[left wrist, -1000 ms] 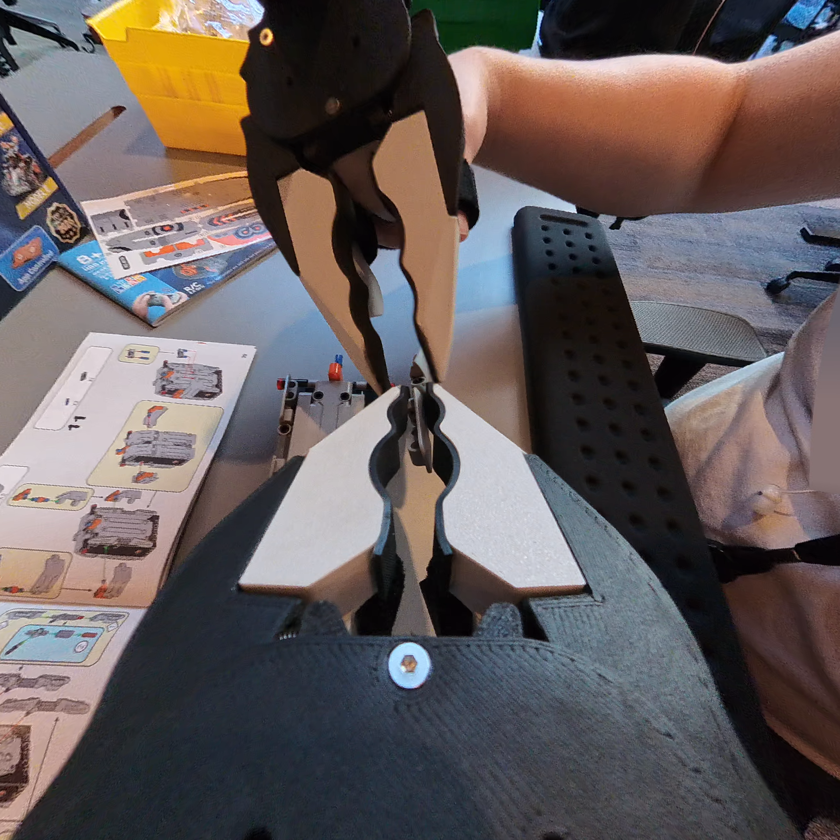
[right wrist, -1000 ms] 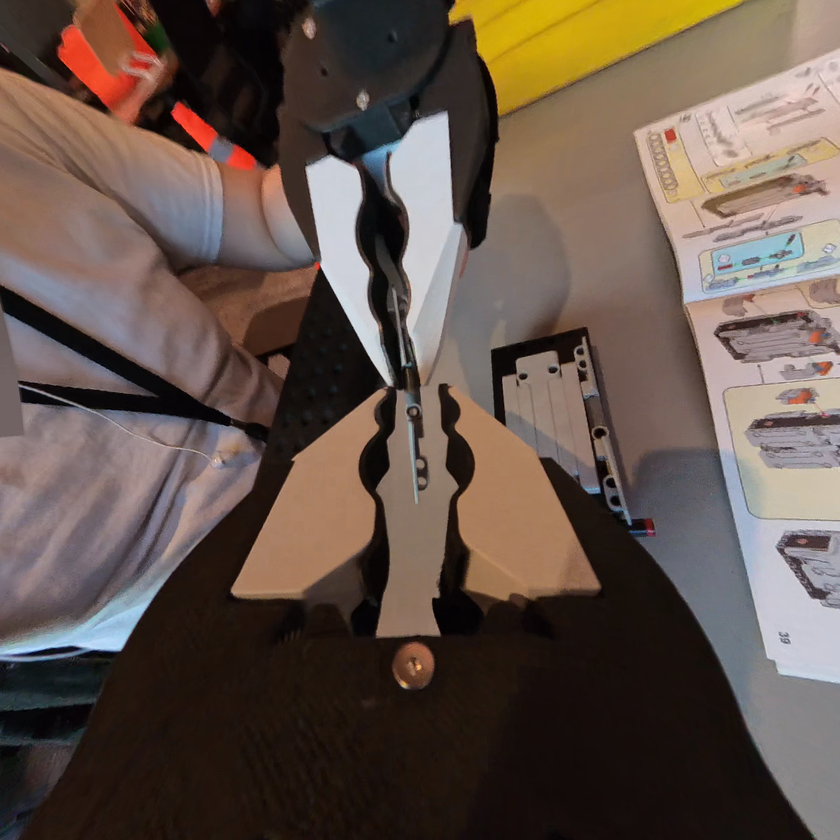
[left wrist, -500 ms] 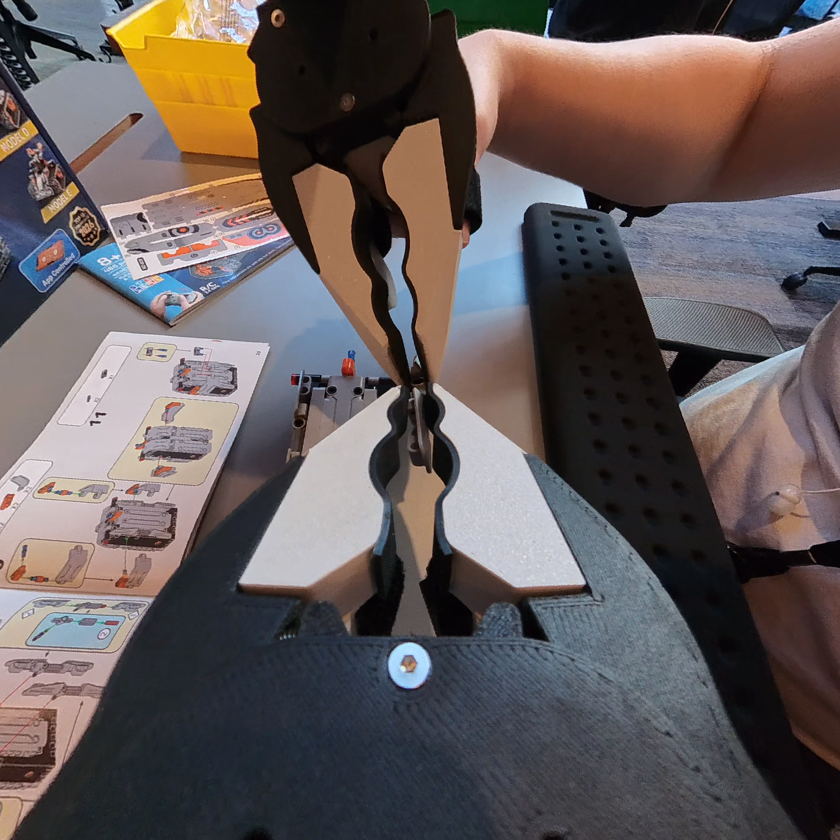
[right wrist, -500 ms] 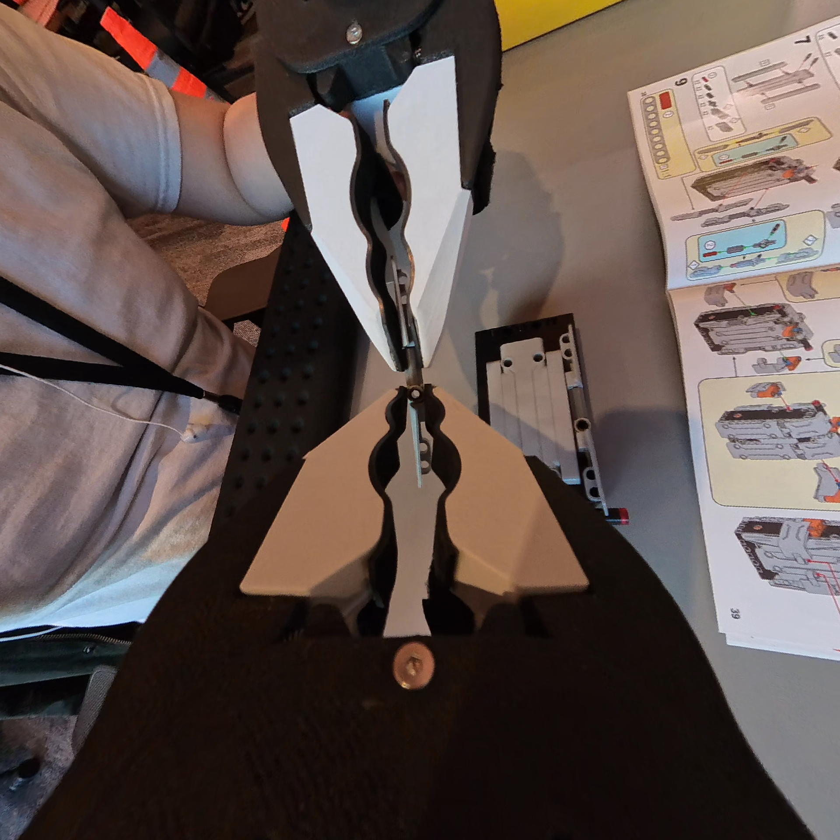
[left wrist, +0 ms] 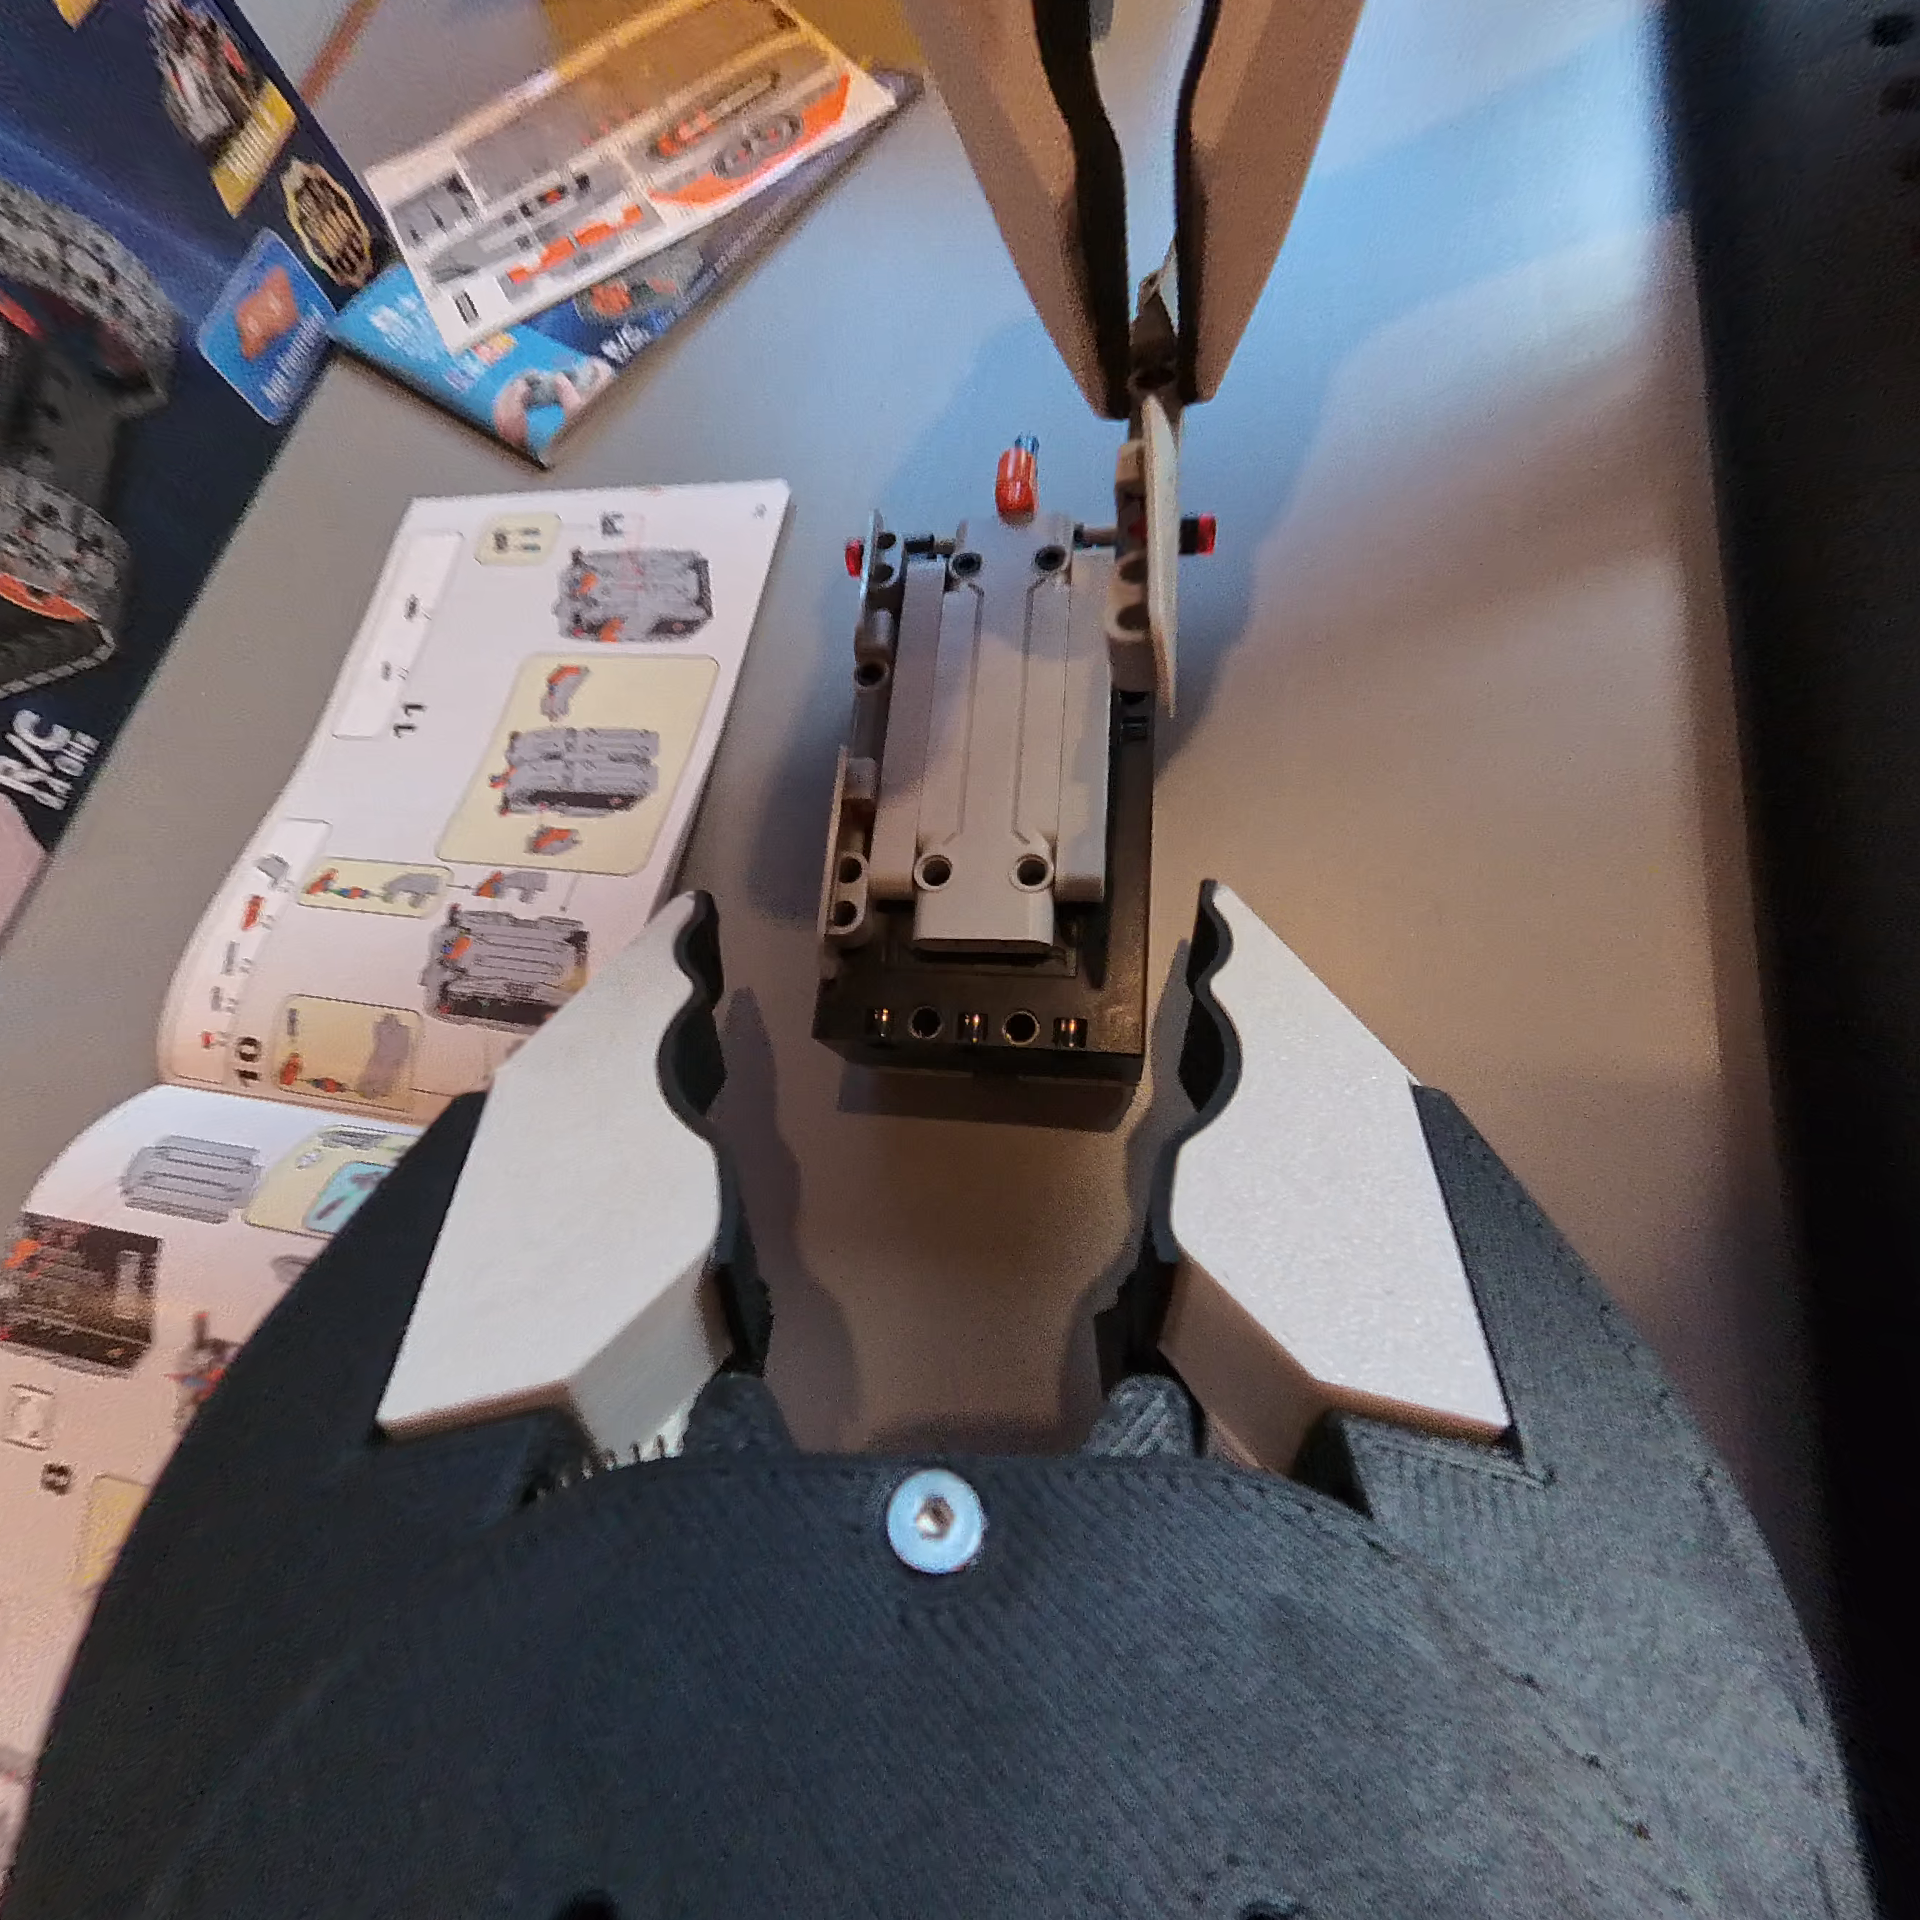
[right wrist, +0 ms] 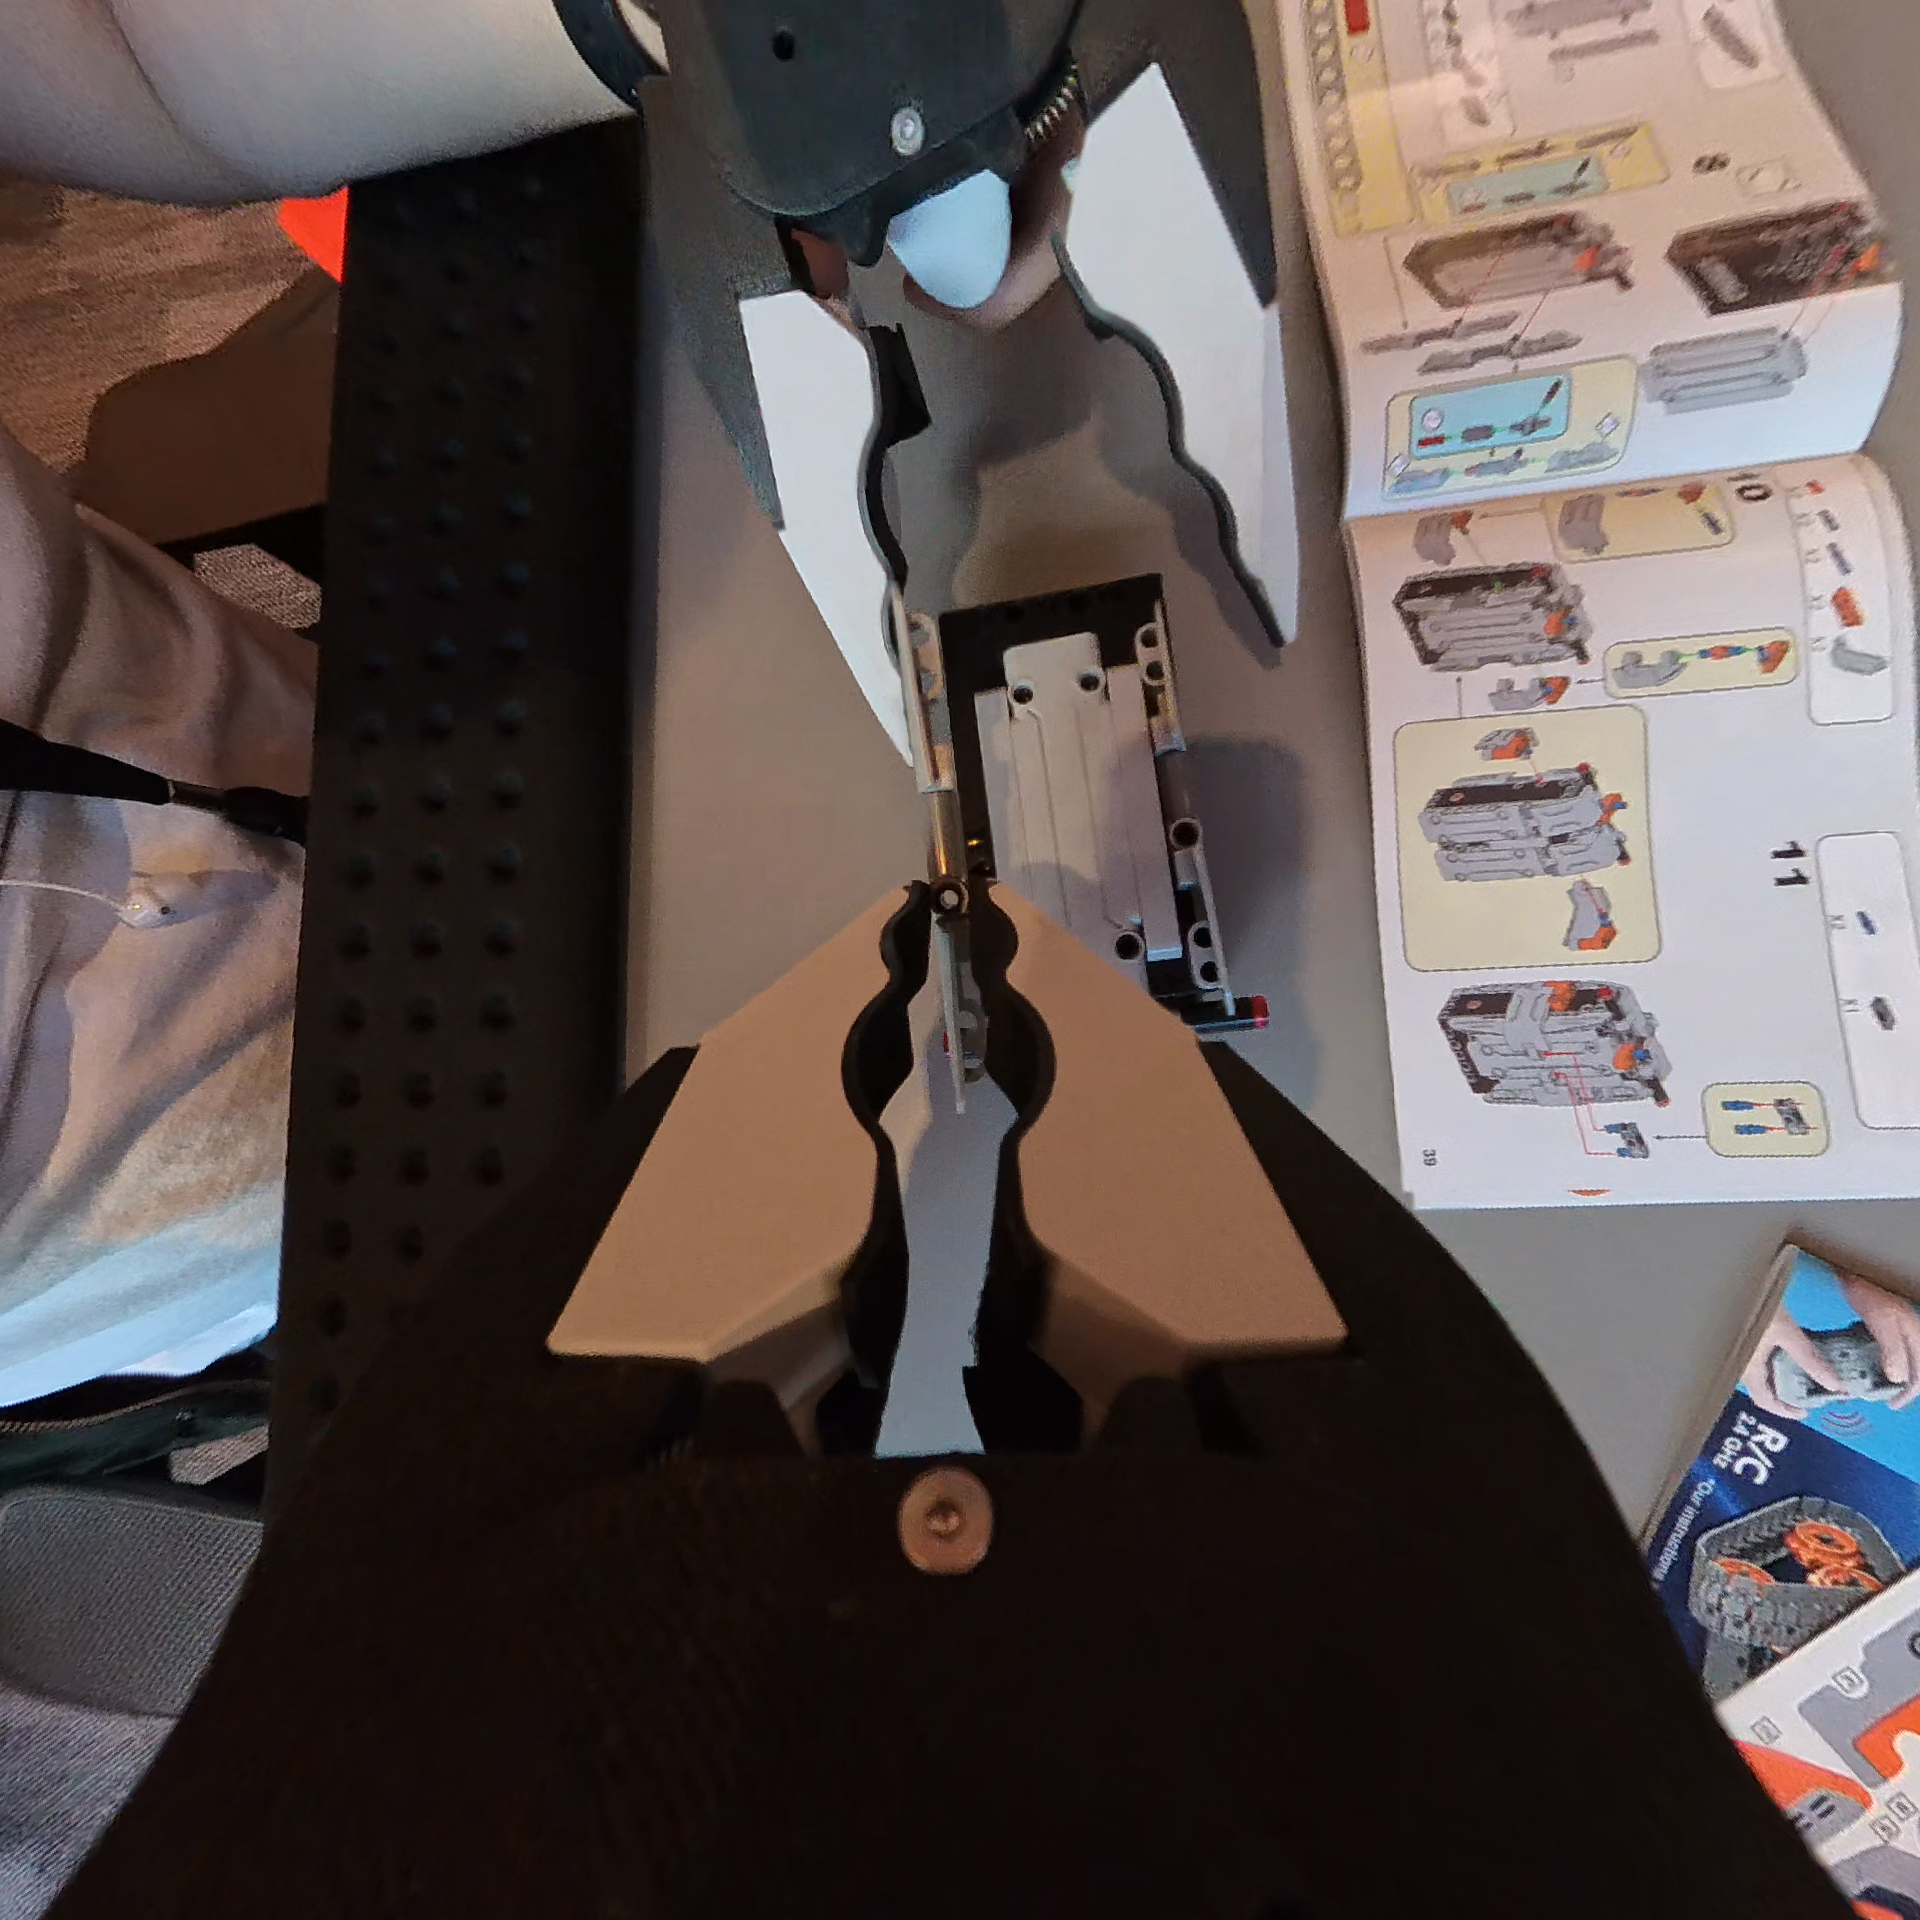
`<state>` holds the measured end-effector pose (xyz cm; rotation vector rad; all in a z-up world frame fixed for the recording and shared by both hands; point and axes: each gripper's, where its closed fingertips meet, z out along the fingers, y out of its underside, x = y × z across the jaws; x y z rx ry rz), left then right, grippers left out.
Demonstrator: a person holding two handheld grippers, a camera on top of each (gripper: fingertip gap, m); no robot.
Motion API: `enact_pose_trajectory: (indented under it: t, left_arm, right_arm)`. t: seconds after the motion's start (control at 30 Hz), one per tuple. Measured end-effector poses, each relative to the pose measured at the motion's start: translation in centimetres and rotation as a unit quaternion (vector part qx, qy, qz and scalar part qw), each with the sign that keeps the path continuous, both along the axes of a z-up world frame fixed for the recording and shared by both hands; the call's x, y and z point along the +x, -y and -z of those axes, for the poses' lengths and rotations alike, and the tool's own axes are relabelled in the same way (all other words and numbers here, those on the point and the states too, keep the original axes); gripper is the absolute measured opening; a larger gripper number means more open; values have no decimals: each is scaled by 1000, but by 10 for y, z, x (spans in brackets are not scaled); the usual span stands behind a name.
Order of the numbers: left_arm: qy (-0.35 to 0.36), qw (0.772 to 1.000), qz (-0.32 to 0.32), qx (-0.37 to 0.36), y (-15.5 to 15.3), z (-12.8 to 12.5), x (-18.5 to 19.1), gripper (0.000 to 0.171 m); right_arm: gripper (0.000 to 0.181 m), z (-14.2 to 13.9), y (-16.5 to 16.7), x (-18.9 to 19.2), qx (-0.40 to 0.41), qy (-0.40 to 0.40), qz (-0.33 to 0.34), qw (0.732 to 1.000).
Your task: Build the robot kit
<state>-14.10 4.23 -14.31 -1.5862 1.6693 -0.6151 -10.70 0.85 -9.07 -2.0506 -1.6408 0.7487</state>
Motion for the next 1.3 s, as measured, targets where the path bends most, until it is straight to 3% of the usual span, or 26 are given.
enact_pose_trajectory:
  t: [0.17,0.33,0.7,1.1,1.3]
  left_arm:
    - [-15,1000,-6,-24,-2,16,0,88]
    - [-13,999,10,-52,1,19,0,68]
    - [-17,990,28,-140,13,15,0,67]
    - [-31,987,28,-155,18,15,-1,67]
    - [-22,977,23,-212,18,11,-1,67]
  right_arm:
    - [5,12,-1,-1,-8,57,6,998]
    - [5,7,-4,-3,-1,67,6,998]
    - [5,-10,-4,2,9,30,23,999]
    - [6,19,3,-12,-58,89,16,994]
    - [5,21,1,-14,-81,100,24,991]
